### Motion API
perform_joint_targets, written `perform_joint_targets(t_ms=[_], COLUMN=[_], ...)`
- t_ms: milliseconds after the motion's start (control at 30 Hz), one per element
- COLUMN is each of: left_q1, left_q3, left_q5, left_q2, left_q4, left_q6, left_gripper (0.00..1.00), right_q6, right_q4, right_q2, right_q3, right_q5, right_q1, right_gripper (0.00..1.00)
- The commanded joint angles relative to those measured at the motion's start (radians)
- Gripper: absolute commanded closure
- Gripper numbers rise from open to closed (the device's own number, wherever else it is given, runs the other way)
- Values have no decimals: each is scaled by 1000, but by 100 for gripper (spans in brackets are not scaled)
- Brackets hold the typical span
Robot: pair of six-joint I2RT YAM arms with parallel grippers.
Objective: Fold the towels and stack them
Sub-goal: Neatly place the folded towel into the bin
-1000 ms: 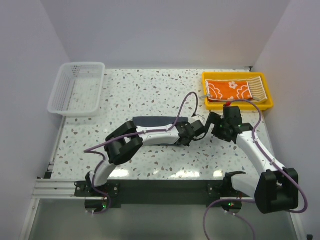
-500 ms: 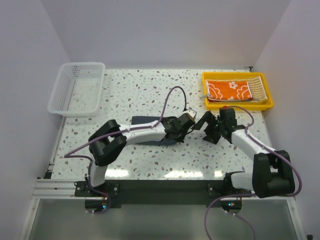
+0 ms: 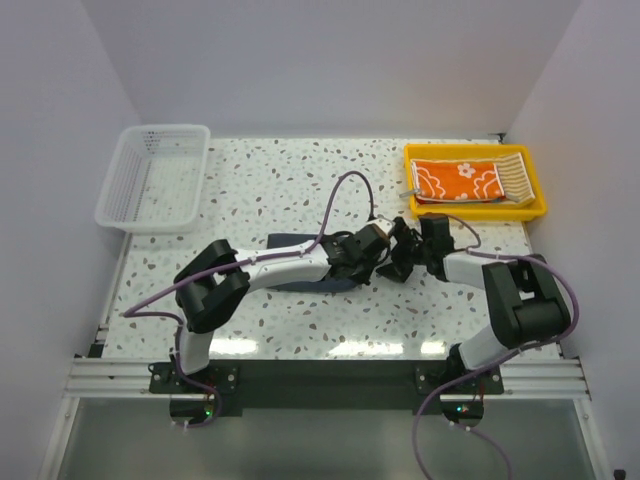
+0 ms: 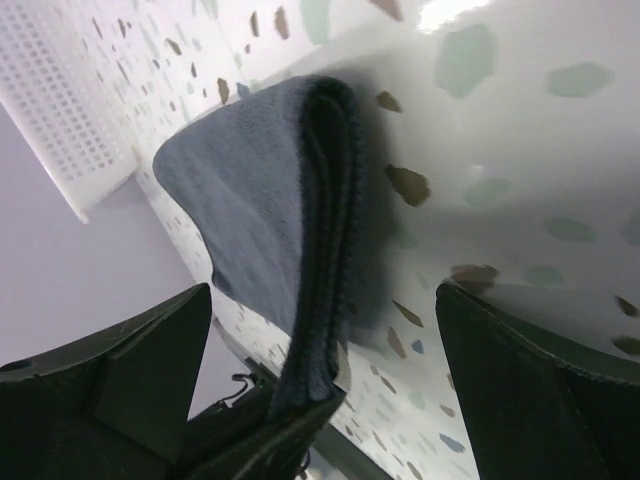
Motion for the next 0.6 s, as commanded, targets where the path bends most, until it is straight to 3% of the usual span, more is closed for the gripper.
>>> perform_joint_targets(t_ms=[0, 133, 233, 333, 367, 433, 467, 500, 533, 567], left_q1=[2, 0, 0, -1, -1, -1, -1, -1, -1, -1], left_q3=[7, 9, 6, 9, 7, 7, 7, 6, 4, 1], left_q5=[13, 22, 36, 51, 63, 67, 67, 67, 67, 68], left_q2=[-31, -34, -29, -18, -15, -15, -21, -24, -32, -37], left_q4=[54, 71, 77, 79, 81, 81, 79, 77, 79, 79], left_q6=[-24, -30, -35, -35, -34, -38, -43, -43, -43, -43], left_gripper=[100, 100, 100, 97, 93, 82, 75, 64, 58, 51], right_q6=[32, 55, 50, 11, 0, -38, -51, -81, -101, -118], right_q4=[32, 47, 72, 60, 51, 25, -4, -18, -67, -90], right_q2=[82, 126, 151, 165, 166, 163, 157, 145, 136, 127], right_q3=[8, 9, 5, 20, 35, 54, 71, 81, 104, 117], right_q5=[45, 77, 93, 105, 103, 106, 108, 111, 122, 131], right_q1=[70, 127, 142, 142, 142, 142, 142, 142, 142, 142], right_gripper=[1, 4, 11, 30, 43, 56, 68, 73, 79, 91])
